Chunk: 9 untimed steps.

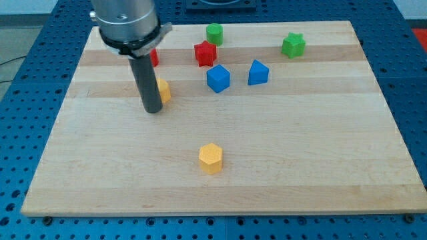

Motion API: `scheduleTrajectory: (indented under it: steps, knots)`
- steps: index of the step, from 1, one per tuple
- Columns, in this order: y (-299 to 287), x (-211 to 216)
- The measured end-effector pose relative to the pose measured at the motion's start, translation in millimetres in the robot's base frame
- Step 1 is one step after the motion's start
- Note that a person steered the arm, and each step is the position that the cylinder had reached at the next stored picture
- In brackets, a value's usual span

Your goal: Place the yellow hexagon towards the top right of the blue triangle

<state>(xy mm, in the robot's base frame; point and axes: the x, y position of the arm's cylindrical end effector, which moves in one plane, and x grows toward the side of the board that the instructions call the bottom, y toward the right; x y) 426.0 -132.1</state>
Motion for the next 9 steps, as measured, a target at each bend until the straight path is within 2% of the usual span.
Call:
scheduleTrajectory:
  steps: [1,2,3,4,5,6,7,8,9]
  knots:
    - [3,-36]
    - [5,-27]
    - [-7,47]
    - [48,91]
    - [53,94]
    - [20,99]
    - [51,150]
    - [129,157]
    - [145,91]
